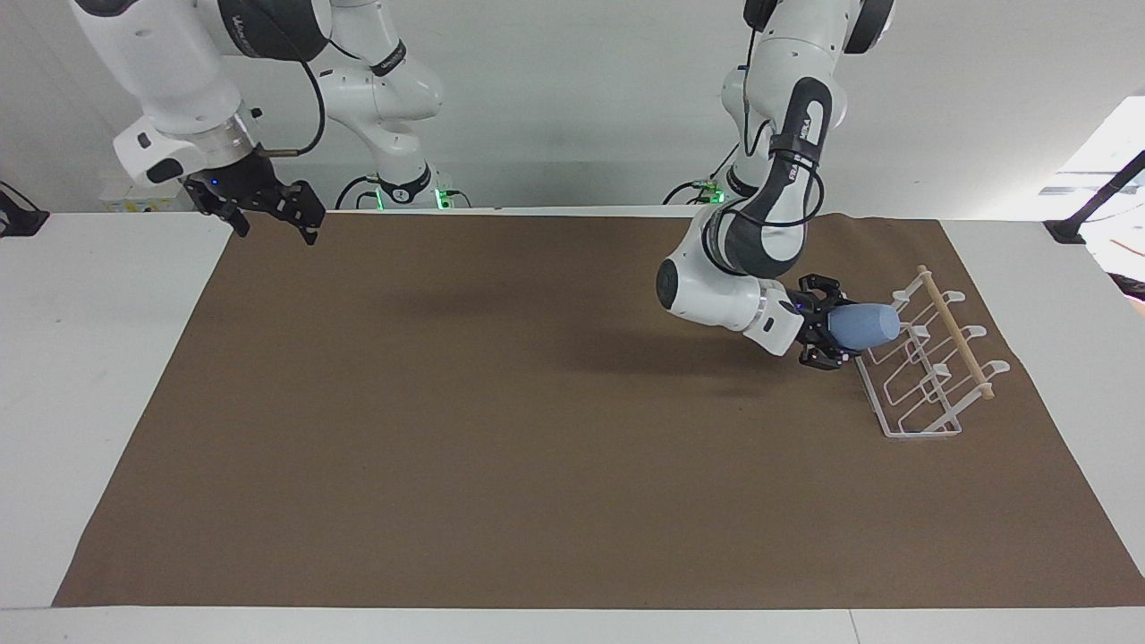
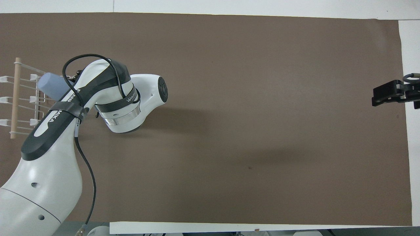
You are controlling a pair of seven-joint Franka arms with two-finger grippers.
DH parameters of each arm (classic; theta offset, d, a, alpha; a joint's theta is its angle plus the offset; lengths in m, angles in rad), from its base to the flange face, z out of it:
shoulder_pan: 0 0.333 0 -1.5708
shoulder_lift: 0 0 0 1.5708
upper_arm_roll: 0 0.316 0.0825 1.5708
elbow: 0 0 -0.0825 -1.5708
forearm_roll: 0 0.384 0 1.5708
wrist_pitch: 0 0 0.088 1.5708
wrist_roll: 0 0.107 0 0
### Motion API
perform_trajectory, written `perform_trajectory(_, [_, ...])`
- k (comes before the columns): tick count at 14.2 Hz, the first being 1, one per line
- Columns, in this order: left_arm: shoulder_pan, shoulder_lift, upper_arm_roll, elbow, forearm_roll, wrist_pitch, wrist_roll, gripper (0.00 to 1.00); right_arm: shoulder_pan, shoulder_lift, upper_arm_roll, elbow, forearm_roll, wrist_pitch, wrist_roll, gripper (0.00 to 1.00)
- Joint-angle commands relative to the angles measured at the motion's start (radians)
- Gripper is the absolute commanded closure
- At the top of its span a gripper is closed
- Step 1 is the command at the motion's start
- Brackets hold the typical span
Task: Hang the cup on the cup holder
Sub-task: 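Lower the cup onto a rack peg with the left gripper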
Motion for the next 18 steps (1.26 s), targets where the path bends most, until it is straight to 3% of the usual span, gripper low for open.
perform_trajectory(1, [0.002,0.008,0.01,0.006,0.113,-0.042,-0.089,1.0,-0.035,0.028,-0.001,0.045,-0.015,-0.043,-0.063,0.01])
perform_trajectory(4, [0.04,0.048,0.01,0.017,0.261,-0.1,-0.103,1.0,-0.067,0.028,0.0,0.044,-0.015,-0.054,-0.098,0.01])
perform_trajectory(10, [0.131,0.097,0.009,-0.007,0.39,-0.09,-0.147,1.0,-0.116,0.032,0.038,0.04,-0.003,-0.069,-0.115,0.01])
perform_trajectory(18, [0.154,0.191,0.007,0.006,0.415,-0.084,-0.251,1.0,-0.143,0.012,0.048,0.021,-0.001,-0.09,-0.114,0.01])
